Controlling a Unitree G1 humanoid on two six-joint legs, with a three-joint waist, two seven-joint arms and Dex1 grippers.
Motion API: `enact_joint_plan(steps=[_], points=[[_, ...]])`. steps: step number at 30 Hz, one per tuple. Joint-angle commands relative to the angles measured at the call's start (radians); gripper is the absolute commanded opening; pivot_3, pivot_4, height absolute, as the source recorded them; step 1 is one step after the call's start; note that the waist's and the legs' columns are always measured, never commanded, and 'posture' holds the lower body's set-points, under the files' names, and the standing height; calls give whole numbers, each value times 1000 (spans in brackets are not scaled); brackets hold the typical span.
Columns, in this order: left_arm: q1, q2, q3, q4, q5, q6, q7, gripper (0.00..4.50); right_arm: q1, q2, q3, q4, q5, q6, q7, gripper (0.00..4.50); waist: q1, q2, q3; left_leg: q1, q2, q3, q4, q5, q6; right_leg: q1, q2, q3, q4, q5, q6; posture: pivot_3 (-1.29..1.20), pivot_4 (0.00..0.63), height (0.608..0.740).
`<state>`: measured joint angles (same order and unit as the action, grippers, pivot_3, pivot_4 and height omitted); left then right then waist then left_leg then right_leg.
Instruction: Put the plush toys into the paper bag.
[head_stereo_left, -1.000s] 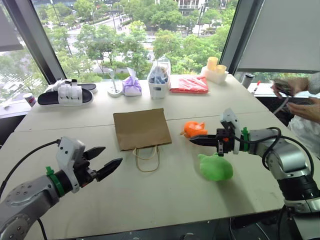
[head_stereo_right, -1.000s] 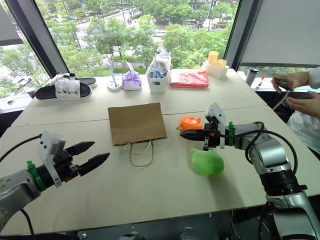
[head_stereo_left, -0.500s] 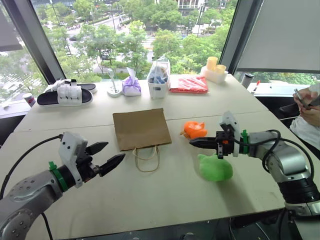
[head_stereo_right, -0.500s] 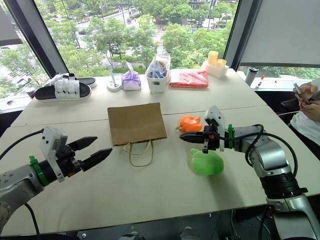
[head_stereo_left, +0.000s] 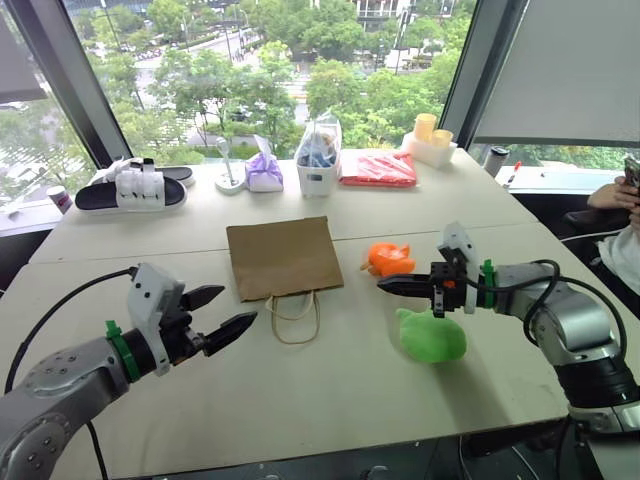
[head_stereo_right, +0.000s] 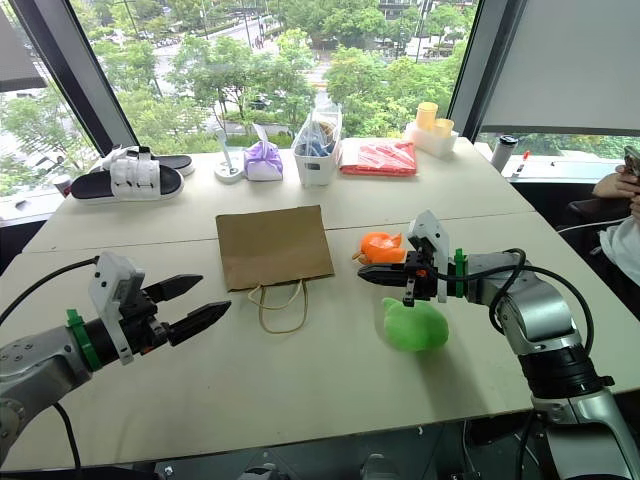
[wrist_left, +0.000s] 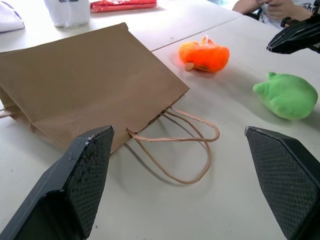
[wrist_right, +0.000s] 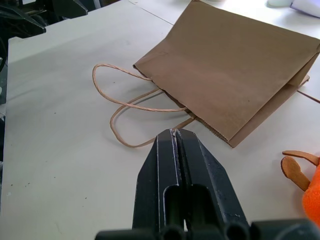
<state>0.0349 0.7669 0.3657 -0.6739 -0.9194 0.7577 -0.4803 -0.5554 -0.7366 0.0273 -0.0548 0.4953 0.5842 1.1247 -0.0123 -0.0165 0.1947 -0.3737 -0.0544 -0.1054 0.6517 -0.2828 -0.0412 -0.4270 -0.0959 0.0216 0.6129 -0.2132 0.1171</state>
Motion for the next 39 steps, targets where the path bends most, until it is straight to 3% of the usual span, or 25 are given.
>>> enact_joint_plan(steps=[1, 5, 8, 14, 21, 26, 30, 33, 39], points=[[-19, 27, -15, -13, 58, -42, -34, 4292, 0, 3, -21, -51, 17, -2, -5, 0, 0, 0, 0, 0, 0, 0, 0, 0, 0, 0, 0, 0, 0, 0, 0, 0, 150, 740], [-18, 144, -181, 49, 343, -246, -202, 4292, 3, 9, -17, -57, 14, -6, -8, 0, 0, 0, 0, 0, 0, 0, 0, 0, 0, 0, 0, 0, 0, -1, -1, 0, 150, 740], [-77, 168, -316, 168, 515, -394, -269, 4292, 14, 15, -19, -70, 10, -9, -22, 0, 2, 0, 0, 0, 0, 1, -1, 0, 0, 0, 0, 0, 0, -2, -3, 0, 150, 740], [-253, 53, -447, 406, 666, -540, -295, 4292, 56, 22, -43, -138, 40, 21, -59, 0, 2, 0, 0, 0, 0, 1, 0, 0, 0, 0, 0, 0, -1, 0, 1, 0, 150, 740], [-375, -72, -490, 564, 723, -611, -321, 4292, 101, 22, -51, -196, 57, 41, -109, 0, 1, 0, 0, 0, 0, 0, -1, 0, 0, -1, 0, -1, 0, 1, 1, 0, 150, 740], [-405, -105, -479, 570, 711, -607, -349, 2191, 127, 33, -49, -233, 68, 55, -144, 0, 0, 0, 0, 0, 0, 0, -1, 0, 0, -1, 0, -1, 0, 1, 1, 0, 150, 740], [-404, -115, -438, 528, 638, -541, -369, 165, 140, 58, -30, -231, 46, 46, -187, 0, 0, 0, 0, 0, 0, 0, 0, 0, 0, -1, 0, -1, 0, 1, 1, 0, 150, 740], [-422, -139, -378, 449, 500, -388, -357, 42, 145, 113, 18, -207, -8, 25, -249, 0, -1, 0, 0, 0, 0, -1, 0, 0, 0, -1, 0, -1, 1, 1, 1, 0, 150, 740], [-474, -161, -327, 358, 379, -220, -316, 42, 103, 287, 132, -113, -151, -37, -413, 0, -5, 0, 0, 0, 0, -1, 0, 0, 0, -1, 0, -1, 2, 1, 1, 0, 150, 740]])
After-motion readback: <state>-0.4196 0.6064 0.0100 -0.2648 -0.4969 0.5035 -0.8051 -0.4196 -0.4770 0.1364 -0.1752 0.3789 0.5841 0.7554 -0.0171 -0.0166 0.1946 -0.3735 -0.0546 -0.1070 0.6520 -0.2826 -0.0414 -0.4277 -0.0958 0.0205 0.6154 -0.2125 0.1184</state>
